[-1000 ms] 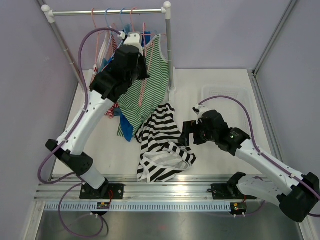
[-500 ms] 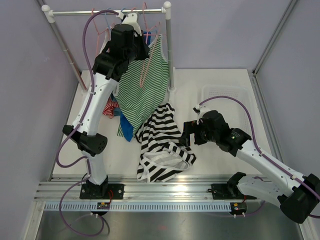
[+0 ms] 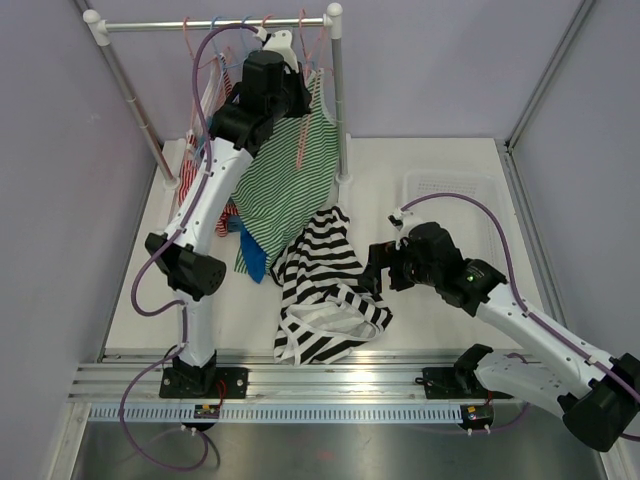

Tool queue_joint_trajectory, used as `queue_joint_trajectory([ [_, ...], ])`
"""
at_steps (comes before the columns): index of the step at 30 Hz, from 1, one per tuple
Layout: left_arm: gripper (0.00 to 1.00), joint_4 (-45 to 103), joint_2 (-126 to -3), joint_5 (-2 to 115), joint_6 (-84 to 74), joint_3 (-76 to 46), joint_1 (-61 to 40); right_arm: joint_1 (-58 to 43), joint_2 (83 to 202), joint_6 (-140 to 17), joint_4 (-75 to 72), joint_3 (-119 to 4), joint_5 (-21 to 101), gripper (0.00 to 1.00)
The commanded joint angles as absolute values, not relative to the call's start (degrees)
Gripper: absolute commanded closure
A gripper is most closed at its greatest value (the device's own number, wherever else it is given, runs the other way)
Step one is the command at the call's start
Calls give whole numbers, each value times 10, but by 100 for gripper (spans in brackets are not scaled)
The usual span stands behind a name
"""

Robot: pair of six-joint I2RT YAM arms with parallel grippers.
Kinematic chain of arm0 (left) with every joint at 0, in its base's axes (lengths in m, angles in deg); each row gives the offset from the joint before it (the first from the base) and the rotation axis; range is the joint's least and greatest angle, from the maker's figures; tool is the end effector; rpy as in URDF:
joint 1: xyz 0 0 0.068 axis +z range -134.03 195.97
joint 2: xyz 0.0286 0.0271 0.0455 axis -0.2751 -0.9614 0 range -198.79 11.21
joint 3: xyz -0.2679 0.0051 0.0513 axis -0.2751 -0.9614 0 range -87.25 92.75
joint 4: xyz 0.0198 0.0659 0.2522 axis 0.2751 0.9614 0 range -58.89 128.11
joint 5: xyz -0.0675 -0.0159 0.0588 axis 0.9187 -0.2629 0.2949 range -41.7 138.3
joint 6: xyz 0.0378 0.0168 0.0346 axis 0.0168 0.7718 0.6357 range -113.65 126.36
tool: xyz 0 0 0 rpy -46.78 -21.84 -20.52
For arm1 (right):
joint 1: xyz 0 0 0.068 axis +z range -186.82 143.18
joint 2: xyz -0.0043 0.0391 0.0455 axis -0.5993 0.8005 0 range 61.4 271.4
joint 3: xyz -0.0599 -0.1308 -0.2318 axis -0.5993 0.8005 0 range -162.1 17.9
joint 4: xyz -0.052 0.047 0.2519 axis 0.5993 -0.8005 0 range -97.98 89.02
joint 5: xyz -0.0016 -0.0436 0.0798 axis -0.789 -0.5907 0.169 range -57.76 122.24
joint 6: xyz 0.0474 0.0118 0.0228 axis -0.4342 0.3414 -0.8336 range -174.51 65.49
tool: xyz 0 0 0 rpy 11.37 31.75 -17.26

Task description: Remove the tank top from the hanger

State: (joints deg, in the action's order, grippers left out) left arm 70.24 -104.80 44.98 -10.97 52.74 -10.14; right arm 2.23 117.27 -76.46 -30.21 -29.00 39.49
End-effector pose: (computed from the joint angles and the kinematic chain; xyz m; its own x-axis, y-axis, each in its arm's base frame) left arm 0.3969 -0.1922 0.4765 -0.3399 -0.1645 -0.9260 0.3016 0.9135 -0.2730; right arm 0.1596 0.1352 0.2855 -0.7079 -0.0967 -0.6996 -0.4715 0.8023 0.3661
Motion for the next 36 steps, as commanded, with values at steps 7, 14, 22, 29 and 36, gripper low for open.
queue_joint_trajectory([
  [7,100,688,-1053,426,-98,576,-88,24,1198,-780,-249,-290,430,1],
  [14,100,652,-1058,420,-90,590,-88,24,1199,-792,-237,-282,443,1],
  [22,100,648,-1086,435,-87,591,-86,23,1173,-796,-248,-268,442,0],
  [29,100,728,-1076,467,-110,594,-91,24,1163,-795,-253,-268,444,1],
  [36,100,756,-1063,474,-148,613,-87,24,1159,-799,-249,-268,461,1],
])
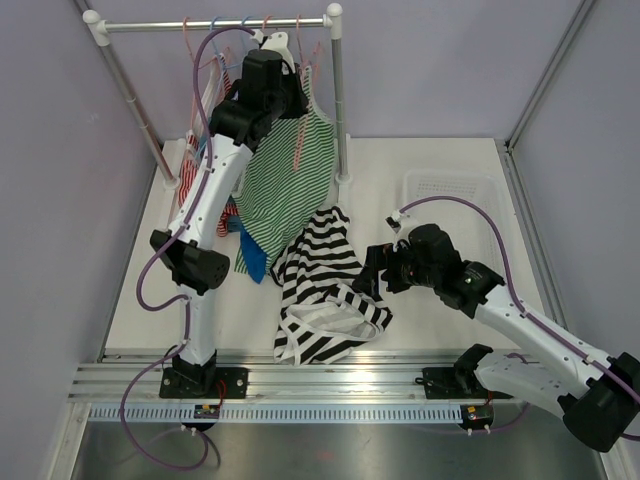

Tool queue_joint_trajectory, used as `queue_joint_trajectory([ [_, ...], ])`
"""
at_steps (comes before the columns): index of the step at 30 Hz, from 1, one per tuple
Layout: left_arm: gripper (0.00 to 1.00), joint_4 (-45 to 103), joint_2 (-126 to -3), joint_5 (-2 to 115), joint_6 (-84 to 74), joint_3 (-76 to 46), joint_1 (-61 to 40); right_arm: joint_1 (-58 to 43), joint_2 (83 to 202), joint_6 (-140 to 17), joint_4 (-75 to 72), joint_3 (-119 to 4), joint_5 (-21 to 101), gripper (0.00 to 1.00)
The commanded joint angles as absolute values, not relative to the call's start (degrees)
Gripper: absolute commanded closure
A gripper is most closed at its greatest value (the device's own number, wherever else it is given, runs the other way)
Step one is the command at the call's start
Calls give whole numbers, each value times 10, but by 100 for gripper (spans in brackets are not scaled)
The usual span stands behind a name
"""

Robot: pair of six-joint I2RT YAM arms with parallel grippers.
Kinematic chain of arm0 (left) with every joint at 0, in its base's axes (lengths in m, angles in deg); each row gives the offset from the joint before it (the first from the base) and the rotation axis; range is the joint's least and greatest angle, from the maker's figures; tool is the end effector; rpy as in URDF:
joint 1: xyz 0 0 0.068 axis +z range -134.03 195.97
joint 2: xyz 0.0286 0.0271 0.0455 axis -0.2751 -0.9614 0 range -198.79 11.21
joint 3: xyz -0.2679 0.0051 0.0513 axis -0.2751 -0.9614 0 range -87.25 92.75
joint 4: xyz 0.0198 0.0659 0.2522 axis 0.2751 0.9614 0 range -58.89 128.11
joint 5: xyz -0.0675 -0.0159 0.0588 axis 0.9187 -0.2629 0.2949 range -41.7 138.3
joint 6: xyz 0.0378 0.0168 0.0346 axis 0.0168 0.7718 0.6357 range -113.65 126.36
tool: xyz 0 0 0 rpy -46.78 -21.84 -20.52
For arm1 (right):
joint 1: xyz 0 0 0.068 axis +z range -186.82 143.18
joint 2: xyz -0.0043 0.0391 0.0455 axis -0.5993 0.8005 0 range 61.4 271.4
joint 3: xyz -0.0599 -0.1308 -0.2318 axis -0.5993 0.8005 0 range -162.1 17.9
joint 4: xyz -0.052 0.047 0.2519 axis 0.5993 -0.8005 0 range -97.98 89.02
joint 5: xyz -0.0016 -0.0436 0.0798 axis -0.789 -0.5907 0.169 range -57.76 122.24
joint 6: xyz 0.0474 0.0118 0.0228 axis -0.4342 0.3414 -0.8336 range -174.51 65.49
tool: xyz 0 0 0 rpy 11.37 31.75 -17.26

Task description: Remove the tank top from the hanger

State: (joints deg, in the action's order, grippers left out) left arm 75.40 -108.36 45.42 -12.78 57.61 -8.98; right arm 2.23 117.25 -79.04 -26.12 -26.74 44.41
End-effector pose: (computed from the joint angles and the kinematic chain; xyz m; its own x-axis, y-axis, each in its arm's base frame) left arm 0.4086 -0.1881 0.4663 -0.4029 -0.1737 -0.8986 0.2605 0.9195 -0.2945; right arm 0.1595 0.1389 0.2787 -0.7293 -0.0689 -0.6808 -0.4890 0.7484 0.4481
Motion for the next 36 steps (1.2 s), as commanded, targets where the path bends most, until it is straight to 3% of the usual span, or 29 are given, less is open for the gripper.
queue_joint_trajectory([
  [1,100,753,-1063,474,-152,614,-86,24,1154,-799,-251,-268,462,1],
  [6,100,751,-1065,479,-167,599,-86,24,1133,-794,-262,-264,453,1],
  [14,52,770,-1021,472,-153,557,-98,24,1139,-783,-265,-272,437,1],
  [20,34,754,-910,470,-130,485,-120,24,1182,-789,-230,-280,449,1],
  [22,1,754,-880,447,-119,445,-133,25,1216,-791,-217,-291,462,1],
  [24,1,749,-824,423,-116,405,-153,27,1241,-790,-218,-304,453,1],
  [30,1,693,-620,306,-142,132,-173,73,1315,-773,-229,-361,377,1],
  [36,1,737,-458,193,-174,-13,-175,151,1404,-760,-253,-414,276,1],
])
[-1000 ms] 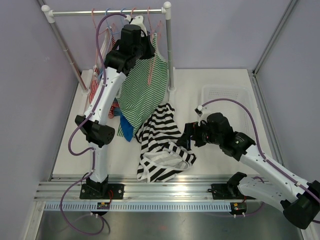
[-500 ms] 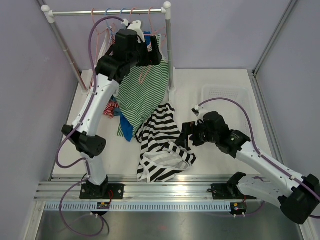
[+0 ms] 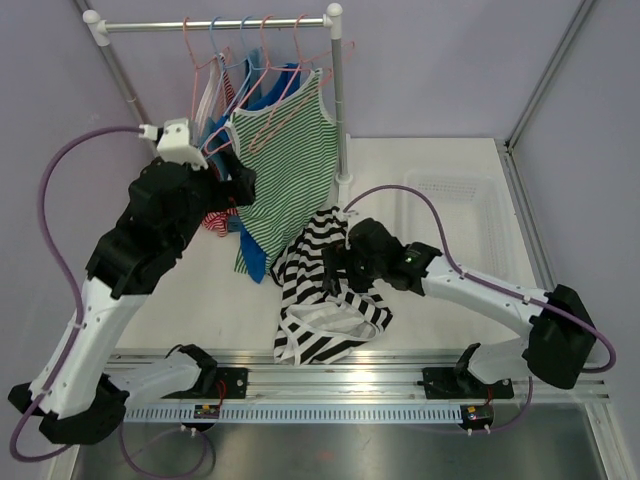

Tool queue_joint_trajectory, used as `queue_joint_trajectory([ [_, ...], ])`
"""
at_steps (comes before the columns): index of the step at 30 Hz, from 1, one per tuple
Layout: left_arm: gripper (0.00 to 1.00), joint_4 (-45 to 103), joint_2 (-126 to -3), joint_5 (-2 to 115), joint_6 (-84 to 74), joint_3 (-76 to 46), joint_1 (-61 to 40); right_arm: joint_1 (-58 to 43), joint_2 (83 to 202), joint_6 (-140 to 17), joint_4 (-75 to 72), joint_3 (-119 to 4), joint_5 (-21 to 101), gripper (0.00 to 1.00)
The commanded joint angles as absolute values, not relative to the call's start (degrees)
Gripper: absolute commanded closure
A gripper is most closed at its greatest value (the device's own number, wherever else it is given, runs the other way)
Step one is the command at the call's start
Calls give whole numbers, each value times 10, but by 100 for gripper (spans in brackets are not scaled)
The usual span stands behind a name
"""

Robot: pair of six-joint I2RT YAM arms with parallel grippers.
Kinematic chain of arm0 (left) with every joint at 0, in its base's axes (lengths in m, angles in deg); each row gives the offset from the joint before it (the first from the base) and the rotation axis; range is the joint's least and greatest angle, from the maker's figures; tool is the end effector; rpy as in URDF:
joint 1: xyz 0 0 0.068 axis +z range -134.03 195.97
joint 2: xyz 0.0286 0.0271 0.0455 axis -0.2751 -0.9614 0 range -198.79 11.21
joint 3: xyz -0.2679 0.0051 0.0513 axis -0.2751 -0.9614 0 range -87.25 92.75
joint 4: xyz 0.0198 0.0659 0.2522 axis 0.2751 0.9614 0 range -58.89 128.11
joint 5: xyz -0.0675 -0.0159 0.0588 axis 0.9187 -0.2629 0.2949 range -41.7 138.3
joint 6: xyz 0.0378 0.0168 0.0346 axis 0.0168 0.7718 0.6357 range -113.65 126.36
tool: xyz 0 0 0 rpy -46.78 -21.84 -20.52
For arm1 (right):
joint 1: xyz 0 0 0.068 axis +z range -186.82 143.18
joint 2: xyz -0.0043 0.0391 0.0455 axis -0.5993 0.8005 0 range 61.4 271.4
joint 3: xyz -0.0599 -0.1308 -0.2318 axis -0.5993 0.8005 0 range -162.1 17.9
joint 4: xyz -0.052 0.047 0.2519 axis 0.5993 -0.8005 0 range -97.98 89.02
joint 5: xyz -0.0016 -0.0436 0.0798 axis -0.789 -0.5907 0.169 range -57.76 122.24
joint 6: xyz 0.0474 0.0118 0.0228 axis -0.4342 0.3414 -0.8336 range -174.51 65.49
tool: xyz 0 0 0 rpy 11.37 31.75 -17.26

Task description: Remove the tank top from the hanger

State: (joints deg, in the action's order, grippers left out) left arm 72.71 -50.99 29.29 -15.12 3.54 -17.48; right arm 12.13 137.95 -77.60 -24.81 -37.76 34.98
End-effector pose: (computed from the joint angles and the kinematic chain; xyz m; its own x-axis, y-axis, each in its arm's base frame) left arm 0.1635 -0.0940 0.4926 -0.2687 -0.2374 -0.9335 0.1697 0.9423 -0.2885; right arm 0.1870 0.2173 0.2618 -0.7293 -0.2409 -0.6404 -0.5321 0.7880 0.3096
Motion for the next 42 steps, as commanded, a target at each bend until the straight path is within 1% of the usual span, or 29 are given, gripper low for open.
queue_joint_trajectory([
  [1,1,752,-446,179,-183,-26,-175,160,1422,-760,-255,-419,261,1],
  [5,1,841,-400,145,-202,-95,-175,174,1458,-758,-272,-437,232,1],
  [8,1,887,-365,136,-205,-134,-175,176,1475,-755,-293,-448,207,0],
  [11,1,912,-313,104,-198,-171,-175,176,1488,-762,-313,-453,211,0],
  [12,1,911,-293,81,-195,-202,-175,178,1495,-762,-313,-449,214,0],
  [15,1,867,-222,63,-174,-275,-175,184,1514,-769,-311,-441,238,1],
  [19,1,813,-167,72,-162,-337,-174,197,1555,-783,-269,-420,283,1],
  [22,1,803,-170,86,-154,-337,-170,202,1603,-789,-234,-407,304,1],
  [24,1,808,-177,85,-154,-336,-169,206,1628,-792,-229,-407,281,0],
  [25,1,809,-179,85,-155,-337,-169,206,1632,-795,-232,-409,272,2],
  [27,1,809,-179,92,-156,-341,-169,211,1620,-790,-241,-415,256,37],
  [29,1,802,-174,98,-153,-344,-169,213,1596,-777,-255,-426,244,93],
  [30,1,802,-174,101,-152,-344,-169,214,1565,-772,-265,-432,237,100],
  [32,1,801,-170,102,-150,-344,-168,213,1528,-749,-300,-462,218,100],
  [36,1,802,-156,93,-154,-344,-163,213,1417,-721,-367,-533,157,100],
  [40,1,787,-137,96,-152,-349,-144,213,1368,-693,-432,-615,81,100],
  [42,1,778,-131,118,-146,-353,-123,214,1360,-682,-449,-665,33,100],
])
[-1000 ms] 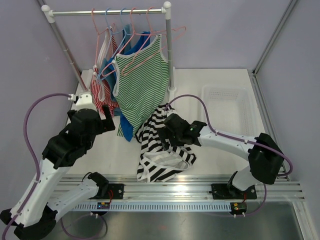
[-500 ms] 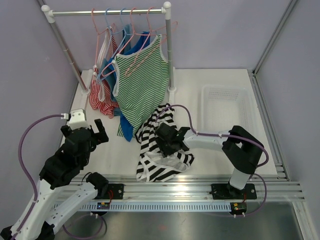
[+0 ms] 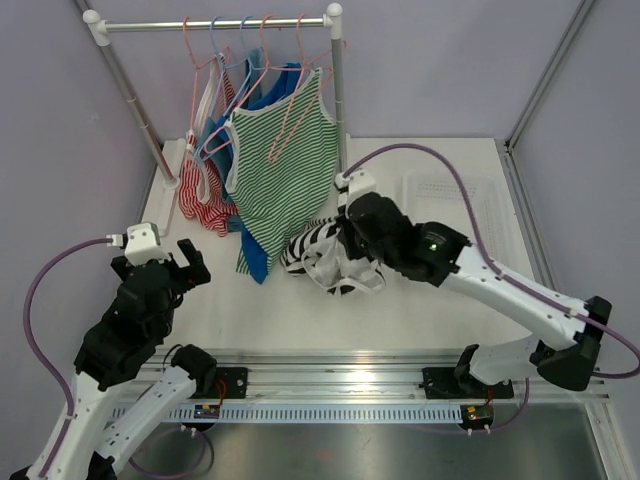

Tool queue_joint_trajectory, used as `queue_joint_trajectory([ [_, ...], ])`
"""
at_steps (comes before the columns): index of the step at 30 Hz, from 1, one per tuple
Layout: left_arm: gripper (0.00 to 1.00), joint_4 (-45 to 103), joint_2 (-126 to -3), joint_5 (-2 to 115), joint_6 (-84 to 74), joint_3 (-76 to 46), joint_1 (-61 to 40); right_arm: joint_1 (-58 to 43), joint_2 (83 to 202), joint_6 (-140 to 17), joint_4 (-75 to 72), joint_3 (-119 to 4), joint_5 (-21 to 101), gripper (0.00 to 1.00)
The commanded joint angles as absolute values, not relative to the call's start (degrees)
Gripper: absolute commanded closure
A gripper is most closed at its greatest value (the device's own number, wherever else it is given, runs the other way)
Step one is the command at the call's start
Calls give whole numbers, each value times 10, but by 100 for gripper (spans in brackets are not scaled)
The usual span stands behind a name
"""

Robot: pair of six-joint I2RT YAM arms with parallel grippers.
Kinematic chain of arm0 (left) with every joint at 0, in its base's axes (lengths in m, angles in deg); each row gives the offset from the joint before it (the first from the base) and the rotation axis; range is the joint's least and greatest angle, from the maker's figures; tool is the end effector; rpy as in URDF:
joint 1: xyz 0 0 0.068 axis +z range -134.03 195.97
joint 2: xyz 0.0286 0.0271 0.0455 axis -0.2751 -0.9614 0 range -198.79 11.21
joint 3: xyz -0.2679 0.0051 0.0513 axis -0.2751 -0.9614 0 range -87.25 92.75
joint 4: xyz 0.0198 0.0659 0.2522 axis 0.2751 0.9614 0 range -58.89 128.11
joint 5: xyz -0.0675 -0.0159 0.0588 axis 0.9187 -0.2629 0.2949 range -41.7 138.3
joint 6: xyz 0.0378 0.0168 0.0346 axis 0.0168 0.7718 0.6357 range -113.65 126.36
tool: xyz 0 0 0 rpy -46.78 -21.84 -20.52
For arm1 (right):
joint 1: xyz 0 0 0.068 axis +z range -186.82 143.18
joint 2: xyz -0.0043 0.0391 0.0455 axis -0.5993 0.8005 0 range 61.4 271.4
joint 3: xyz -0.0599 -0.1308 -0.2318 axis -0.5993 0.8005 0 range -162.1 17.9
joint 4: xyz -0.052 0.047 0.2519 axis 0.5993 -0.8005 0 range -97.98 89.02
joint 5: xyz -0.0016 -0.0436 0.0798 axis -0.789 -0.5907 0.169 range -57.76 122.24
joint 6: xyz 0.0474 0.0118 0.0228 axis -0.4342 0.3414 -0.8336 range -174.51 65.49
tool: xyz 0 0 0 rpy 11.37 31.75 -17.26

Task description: Remove the tank top from the hanger

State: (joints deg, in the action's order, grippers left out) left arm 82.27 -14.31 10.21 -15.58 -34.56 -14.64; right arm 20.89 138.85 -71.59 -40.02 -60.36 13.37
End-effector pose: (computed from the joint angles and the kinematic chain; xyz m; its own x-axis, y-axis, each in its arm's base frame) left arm 0.0677 -0.0145 0.3509 -0.2931 -0.1682 -0.9412 -0.2090 0.9719 -0.1086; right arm 0.1654 0.2401 0.3680 -0.5111 -0.2885 -0.8096 -0.5378 0.8422 0.0394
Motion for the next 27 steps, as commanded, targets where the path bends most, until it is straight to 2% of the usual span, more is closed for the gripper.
queue_joint_trajectory([
  [1,1,772,-130,124,-140,-356,-117,213,1359,-667,-466,-681,7,100],
  [8,1,763,-146,151,-134,-357,-95,211,1362,-614,-527,-859,-144,100],
  [12,1,761,-147,159,-132,-357,-91,184,1352,-600,-542,-903,-210,100],
  [15,1,760,-145,163,-132,-358,-89,134,1337,-593,-528,-902,-211,100],
  [21,1,758,-150,176,-130,-354,-70,-41,1378,-631,-552,-851,-111,100],
  [27,1,744,-141,216,-119,-359,-35,-196,1403,-674,-490,-740,46,100],
])
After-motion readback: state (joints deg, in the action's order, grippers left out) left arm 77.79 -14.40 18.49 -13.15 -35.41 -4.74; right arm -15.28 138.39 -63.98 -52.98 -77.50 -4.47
